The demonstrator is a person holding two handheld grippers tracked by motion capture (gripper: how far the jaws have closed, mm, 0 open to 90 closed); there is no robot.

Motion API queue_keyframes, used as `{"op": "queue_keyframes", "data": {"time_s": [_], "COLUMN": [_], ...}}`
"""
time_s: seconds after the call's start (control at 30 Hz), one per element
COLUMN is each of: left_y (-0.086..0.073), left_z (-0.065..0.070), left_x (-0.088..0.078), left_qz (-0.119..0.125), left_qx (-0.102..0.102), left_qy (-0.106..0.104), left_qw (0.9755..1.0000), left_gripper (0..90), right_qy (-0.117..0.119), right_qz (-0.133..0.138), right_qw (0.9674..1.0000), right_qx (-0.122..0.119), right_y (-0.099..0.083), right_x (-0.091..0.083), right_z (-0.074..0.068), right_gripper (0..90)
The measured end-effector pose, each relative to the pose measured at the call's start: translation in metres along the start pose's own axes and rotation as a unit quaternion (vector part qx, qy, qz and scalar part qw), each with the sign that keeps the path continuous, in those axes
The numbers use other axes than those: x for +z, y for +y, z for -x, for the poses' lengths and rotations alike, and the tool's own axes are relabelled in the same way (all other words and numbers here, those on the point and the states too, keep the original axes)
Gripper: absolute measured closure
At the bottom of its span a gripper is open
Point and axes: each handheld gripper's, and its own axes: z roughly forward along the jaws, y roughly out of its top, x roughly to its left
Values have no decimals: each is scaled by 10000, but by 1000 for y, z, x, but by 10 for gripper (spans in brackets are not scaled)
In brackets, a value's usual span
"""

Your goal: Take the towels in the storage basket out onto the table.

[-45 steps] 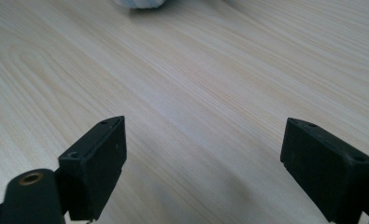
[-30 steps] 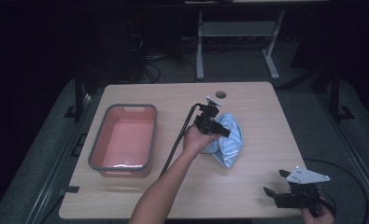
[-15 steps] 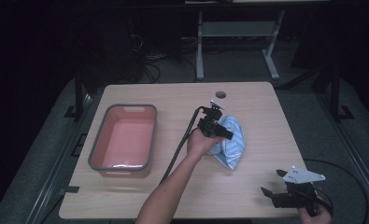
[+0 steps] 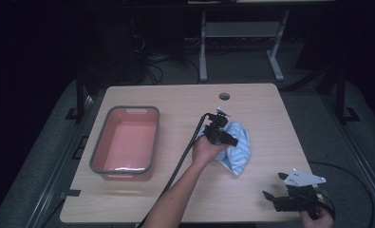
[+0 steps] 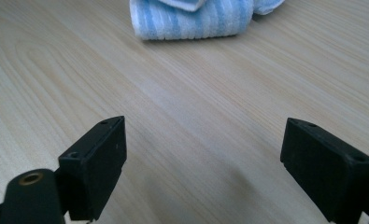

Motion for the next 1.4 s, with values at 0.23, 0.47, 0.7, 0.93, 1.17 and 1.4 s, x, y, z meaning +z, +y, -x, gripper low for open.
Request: {"op": "queue_keyframes", "data": {"time_s": [0.23,0.47,0.7,0.93,1.17,1.4], "left_y": [-2,-2,-3,-4,-4,-7], "left_z": [5,6,9,11,13,12], "left_x": [3,3,2,-5,-13,-27], "left_qz": [-8,-35,-42,30,21,200], "left_qx": [43,103,116,111,219,205], "left_qy": [-23,9,-1,-48,17,-125], "left_qw": [10000,9999,9999,9999,9998,9995], "left_gripper": [468,409,368,306,300,278], "right_qy": [-17,-10,-35,-49,-34,-24], "right_qz": [15,21,26,53,71,72], "right_qw": [10000,10000,10000,10000,9999,9999], "right_qx": [35,58,62,67,92,71], "right_y": [-1,-1,0,-1,1,2], "right_x": [-1,-1,-1,-3,-3,-2], "right_z": [2,2,2,4,2,2], "right_gripper": [138,138,138,138,138,139]}}
